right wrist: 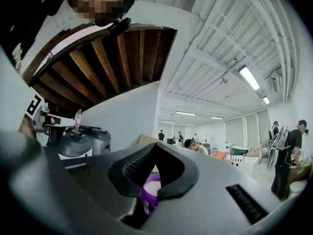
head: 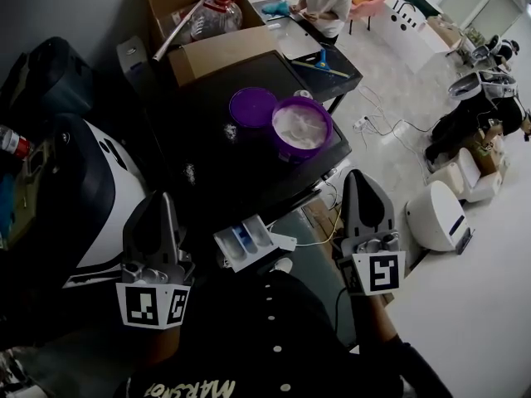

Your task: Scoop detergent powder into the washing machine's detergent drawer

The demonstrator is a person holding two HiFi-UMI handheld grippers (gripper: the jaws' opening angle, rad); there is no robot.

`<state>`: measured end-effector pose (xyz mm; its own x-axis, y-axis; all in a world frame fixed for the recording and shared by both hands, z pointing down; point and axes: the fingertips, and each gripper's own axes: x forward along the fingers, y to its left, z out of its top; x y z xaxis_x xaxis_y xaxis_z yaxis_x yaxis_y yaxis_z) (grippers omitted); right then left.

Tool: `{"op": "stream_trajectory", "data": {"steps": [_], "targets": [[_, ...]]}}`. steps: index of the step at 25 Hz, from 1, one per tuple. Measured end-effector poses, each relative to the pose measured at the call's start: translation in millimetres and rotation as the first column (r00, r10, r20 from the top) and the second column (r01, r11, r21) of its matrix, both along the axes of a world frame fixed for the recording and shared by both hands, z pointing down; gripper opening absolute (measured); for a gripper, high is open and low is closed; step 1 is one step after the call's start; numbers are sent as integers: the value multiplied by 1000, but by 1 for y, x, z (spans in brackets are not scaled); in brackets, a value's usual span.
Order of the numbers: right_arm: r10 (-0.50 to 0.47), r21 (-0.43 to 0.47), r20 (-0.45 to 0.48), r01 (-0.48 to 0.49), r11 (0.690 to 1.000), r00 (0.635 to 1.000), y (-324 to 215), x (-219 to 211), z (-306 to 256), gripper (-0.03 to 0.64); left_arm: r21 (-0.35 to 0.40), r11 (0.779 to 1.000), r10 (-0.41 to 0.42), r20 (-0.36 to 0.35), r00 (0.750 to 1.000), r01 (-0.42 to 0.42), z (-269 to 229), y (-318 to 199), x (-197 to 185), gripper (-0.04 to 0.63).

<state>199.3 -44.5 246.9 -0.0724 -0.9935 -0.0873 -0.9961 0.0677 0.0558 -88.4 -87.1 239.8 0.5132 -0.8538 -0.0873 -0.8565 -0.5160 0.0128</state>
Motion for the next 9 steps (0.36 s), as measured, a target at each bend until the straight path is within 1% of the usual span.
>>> {"op": "stream_trajectory", "data": {"steps": [4,9], "targets": [[-11,-13,-16,11,1000,1000,1,2,7,28,-2,1000,-2,-1,1000,2,0,-1,-1,5],[-15,-20,-5,15,1000,1000,0,1,9,28,0,1000,-2,-4,1000,2,0,0,-1,5]]}}
